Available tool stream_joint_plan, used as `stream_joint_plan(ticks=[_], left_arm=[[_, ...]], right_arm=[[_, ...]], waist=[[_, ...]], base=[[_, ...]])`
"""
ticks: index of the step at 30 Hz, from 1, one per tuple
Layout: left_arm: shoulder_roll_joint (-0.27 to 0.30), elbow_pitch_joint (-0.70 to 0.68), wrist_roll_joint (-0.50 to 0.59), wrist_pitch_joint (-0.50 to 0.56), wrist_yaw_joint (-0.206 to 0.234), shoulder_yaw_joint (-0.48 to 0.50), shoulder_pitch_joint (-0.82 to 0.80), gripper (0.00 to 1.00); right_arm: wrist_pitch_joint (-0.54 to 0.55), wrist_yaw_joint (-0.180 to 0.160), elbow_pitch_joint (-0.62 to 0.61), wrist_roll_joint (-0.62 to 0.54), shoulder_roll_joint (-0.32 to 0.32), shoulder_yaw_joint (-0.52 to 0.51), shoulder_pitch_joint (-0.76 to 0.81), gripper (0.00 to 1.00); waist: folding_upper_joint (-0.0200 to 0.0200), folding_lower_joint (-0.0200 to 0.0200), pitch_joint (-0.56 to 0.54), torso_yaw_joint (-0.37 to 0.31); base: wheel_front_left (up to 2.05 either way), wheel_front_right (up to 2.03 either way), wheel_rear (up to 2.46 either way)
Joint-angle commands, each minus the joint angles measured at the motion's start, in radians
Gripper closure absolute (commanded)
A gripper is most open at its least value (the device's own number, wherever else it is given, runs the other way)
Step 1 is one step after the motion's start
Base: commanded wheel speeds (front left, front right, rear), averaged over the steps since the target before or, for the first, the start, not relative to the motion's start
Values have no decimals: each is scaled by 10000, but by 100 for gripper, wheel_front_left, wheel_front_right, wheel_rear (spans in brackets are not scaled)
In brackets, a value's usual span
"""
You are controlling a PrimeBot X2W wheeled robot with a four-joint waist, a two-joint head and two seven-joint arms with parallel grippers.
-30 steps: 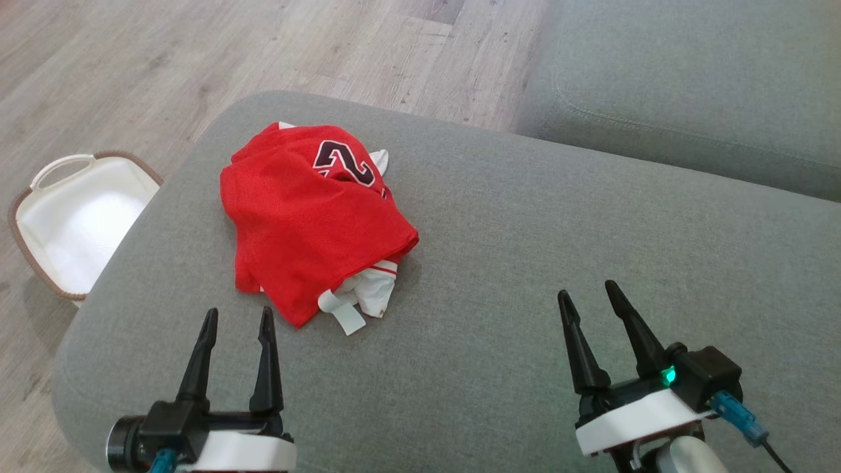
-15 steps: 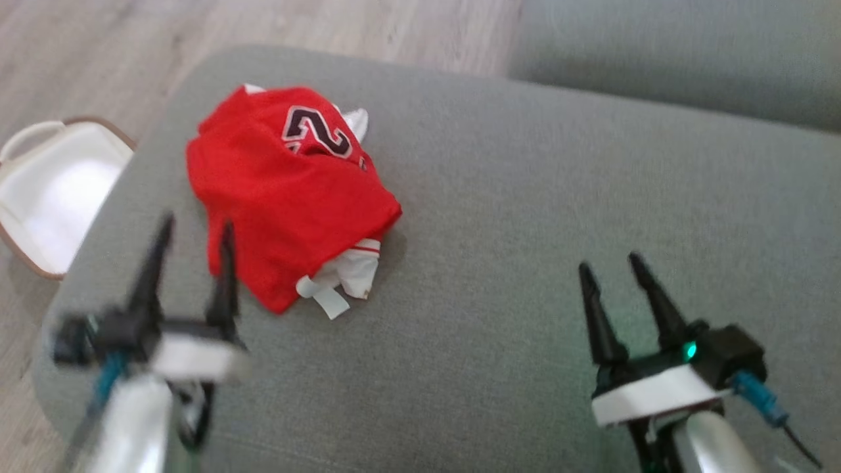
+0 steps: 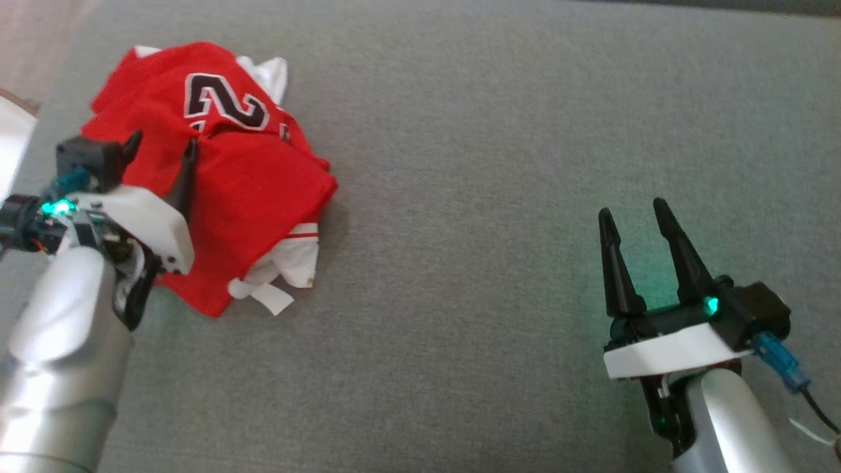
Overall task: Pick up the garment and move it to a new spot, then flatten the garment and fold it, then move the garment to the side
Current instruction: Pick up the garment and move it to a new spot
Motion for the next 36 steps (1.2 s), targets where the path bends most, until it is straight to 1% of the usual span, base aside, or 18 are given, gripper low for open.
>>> stream_joint_plan(ticks=[1, 5, 9, 10, 11, 14, 17, 19, 20, 23, 25, 28, 32, 36], left_arm=[[663, 66, -381, 252, 20, 129, -714, 0], [894, 870, -1283, 1014, 19, -439, -1096, 0], [1041, 1324, -2038, 1556, 19, -1041, -1235, 0], [1084, 1359, -2178, 1587, 19, -1184, -1260, 26], [1145, 1381, -2292, 1494, 19, -1259, -1301, 100], [1339, 1474, -2357, 784, 18, -1332, -1495, 100], [1409, 1493, -2237, -251, 40, -1250, -1730, 100], [1464, 1411, -2136, -1043, 146, -1135, -1900, 100], [1464, 1411, -2136, -1043, 146, -1135, -1900, 100], [1500, 1109, -2034, -2037, 269, -985, -2121, 100], [1520, 792, -1964, -2505, 324, -940, -2232, 100], [1574, 226, -1858, -2841, 438, -918, -2350, 100], [1659, -688, -1731, -2980, 670, -913, -2367, 100], [1530, -1760, -1723, -2929, 862, -988, -2253, 100]], right_arm=[[-107, 77, -394, -92, -50, 222, -374, 0], [-107, 77, -429, -105, -50, 211, -498, 0], [-107, 77, -465, -119, -50, 206, -563, 0], [-107, 77, -466, -120, -50, 205, -573, 0], [-107, 77, -463, -120, -50, 201, -581, 0], [-107, 77, -430, -106, -50, 185, -595, 0], [-107, 77, -346, -73, -50, 184, -567, 0], [-107, 77, -296, -32, -50, 196, -549, 0], [-107, 77, -296, -32, -50, 196, -549, 0], [-107, 77, -250, 68, -50, 192, -481, 0], [-107, 77, -224, 139, -50, 205, -424, 0], [-107, 77, -186, 253, -50, 240, -336, 0], [-107, 77, -138, 399, -50, 350, -231, 0], [-107, 77, -137, 504, -50, 395, -136, 0]], waist=[[0, -2, 335, -294], [0, -2, 544, -444], [0, -2, 667, -506], [0, -2, 682, -513], [0, -2, 692, -515], [0, -2, 644, -504], [0, -2, 453, -482], [0, -2, 276, -476], [0, -2, 276, -476], [0, -2, -11, -463], [0, -2, -200, -463], [0, -2, -464, -481], [0, -2, -761, -600], [0, -2, -993, -791]], base=[[0, 0, 0], [0, 0, 0], [0, 0, 0], [0, 0, 0], [0, 0, 0], [0, 0, 0], [0, 0, 0], [0, 0, 0], [0, 0, 0], [0, 0, 0], [0, 0, 0], [0, 0, 0], [0, 0, 0], [0, 0, 0]])
